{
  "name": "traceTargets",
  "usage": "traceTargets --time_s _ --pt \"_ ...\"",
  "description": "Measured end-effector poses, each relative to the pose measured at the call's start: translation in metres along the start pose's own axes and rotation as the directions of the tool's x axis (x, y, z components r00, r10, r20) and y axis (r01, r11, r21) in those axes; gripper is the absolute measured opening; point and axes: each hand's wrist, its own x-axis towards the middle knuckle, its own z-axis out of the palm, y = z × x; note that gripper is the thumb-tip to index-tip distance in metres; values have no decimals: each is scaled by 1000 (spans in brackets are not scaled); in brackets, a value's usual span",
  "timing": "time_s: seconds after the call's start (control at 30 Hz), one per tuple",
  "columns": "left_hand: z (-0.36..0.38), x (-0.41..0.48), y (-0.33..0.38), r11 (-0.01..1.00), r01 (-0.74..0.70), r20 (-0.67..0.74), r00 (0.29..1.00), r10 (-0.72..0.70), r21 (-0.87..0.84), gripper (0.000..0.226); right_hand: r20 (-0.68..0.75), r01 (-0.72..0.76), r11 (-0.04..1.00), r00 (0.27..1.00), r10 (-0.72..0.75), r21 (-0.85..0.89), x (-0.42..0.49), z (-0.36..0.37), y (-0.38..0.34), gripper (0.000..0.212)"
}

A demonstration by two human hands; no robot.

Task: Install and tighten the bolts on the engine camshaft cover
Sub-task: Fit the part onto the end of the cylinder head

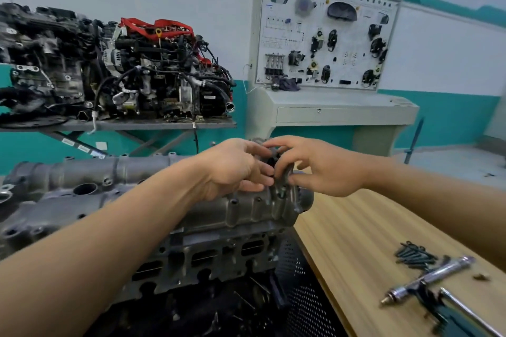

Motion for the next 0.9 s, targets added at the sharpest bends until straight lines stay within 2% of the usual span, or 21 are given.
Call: traceTargets --time_s 0.03,0.07,0.1,0.17,0.2,0.23,0.27,0.33,0.4,0.47,0.57,0.67,0.73,0.83,0.9 --pt "4 2 -1 995 -19 -20 1000 21 101 36 -61 -32 997 998 36 67 -2 3 3 22" --pt "7 3 -3 954 -61 -50 996 79 295 22 -128 -66 988 988 84 139 -3 6 5 23" --pt "11 5 -5 845 -97 -64 986 153 526 9 -189 -103 972 971 143 209 -4 10 8 25" --pt "18 11 -11 526 -107 -82 943 323 844 23 -250 -152 928 937 245 340 -5 17 14 30" --pt "22 13 -13 427 -85 -101 913 394 900 32 -252 -169 905 926 281 389 -5 21 15 32" --pt "22 14 -15 401 -83 -116 887 448 912 36 -250 -179 892 920 301 416 -4 23 15 34" --pt "22 15 -16 413 -89 -119 884 452 906 38 -253 -187 883 914 316 430 -3 26 17 35" --pt "21 15 -18 525 -116 -114 916 386 843 36 -264 -205 866 898 352 456 -2 29 18 34" --pt "23 15 -21 583 -133 -107 927 358 802 31 -277 -225 850 879 388 477 1 31 19 31" --pt "28 14 -25 567 -114 -147 907 395 816 24 -283 -240 843 868 409 481 5 32 18 27" --pt "31 15 -31 520 -105 -170 875 453 848 26 -285 -242 823 856 431 515 9 30 15 23" --pt "24 12 -28 529 -131 -96 920 380 839 17 -252 -249 780 853 458 574 8 27 10 23" --pt "20 12 -22 478 -106 -53 950 307 872 11 -241 -259 780 855 459 569 7 26 6 25" --pt "20 15 -18 447 -98 -17 969 245 889 21 -247 -265 798 857 452 542 5 24 2 25" --pt "20 17 -22 459 -81 -63 955 289 884 30 -255 -270 814 858 446 514 3 25 1 23"
